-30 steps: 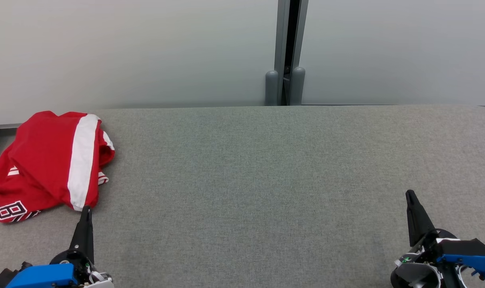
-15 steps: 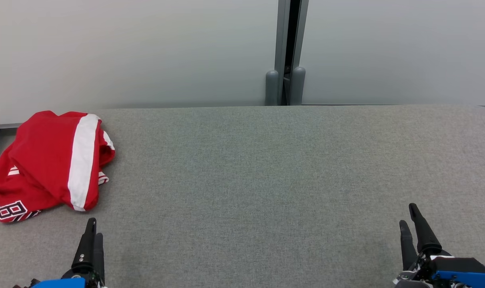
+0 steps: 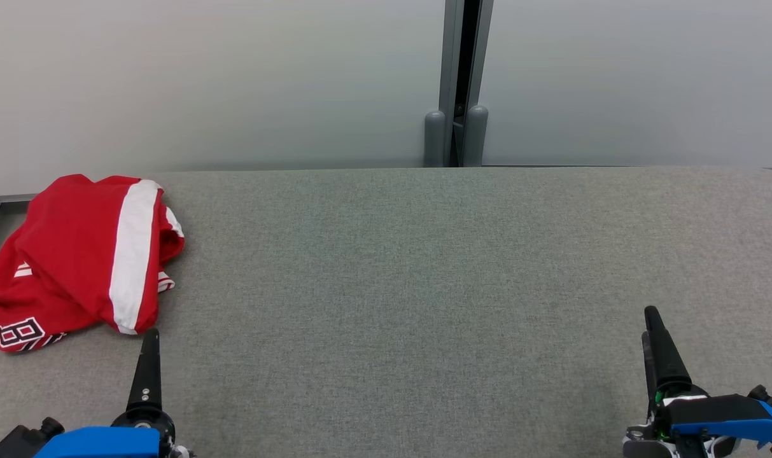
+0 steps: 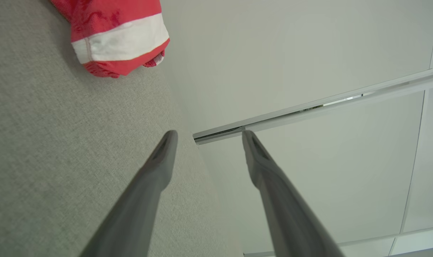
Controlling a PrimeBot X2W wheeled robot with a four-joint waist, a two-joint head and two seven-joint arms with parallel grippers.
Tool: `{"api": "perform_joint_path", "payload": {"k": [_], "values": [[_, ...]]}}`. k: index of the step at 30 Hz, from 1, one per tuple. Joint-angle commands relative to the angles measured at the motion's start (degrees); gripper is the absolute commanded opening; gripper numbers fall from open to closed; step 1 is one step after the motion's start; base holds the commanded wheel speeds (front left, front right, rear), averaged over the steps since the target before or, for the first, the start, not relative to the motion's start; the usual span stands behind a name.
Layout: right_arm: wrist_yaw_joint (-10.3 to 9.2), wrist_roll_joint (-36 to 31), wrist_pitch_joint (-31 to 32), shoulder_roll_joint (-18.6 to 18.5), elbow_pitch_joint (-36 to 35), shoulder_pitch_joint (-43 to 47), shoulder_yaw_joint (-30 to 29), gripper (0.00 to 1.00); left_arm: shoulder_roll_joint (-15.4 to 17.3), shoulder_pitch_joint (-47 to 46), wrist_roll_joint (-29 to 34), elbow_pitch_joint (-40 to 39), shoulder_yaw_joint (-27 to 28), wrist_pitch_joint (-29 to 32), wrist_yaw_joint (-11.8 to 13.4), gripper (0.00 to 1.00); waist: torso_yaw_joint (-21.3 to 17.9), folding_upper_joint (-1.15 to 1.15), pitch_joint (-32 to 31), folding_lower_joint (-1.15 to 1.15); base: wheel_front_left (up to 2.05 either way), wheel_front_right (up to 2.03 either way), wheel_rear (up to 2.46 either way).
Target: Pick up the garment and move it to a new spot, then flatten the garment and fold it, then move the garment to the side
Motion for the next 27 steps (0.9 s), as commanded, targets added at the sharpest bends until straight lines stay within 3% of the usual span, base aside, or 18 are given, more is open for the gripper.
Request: {"api": "perform_joint_path", "payload": {"k": [1,16,27], "values": [[0.09,-2.85,-0.58,-0.15,-1.56,-0.84,0.51,1.00,0.59,-1.67,2.80,-1.51,-0.43,-0.59,0.36,1.00,0.01,0.00,0.01,0.00,0.00,0.00,0.00],[0.10,-21.64,-3.92,-0.18,-3.47,-0.16,3.81,1.00,0.82,-1.60,20.94,-3.03,-2.99,-3.93,2.04,1.00,0.26,0.00,-0.08,0.00,0.00,0.00,0.00],[0.11,-30.90,-6.05,-0.20,-3.02,0.12,4.73,1.00,1.35,-1.60,31.20,-2.90,-4.66,-6.05,2.57,1.00,0.35,0.00,-0.22,0.00,0.00,0.00,0.00]]}}
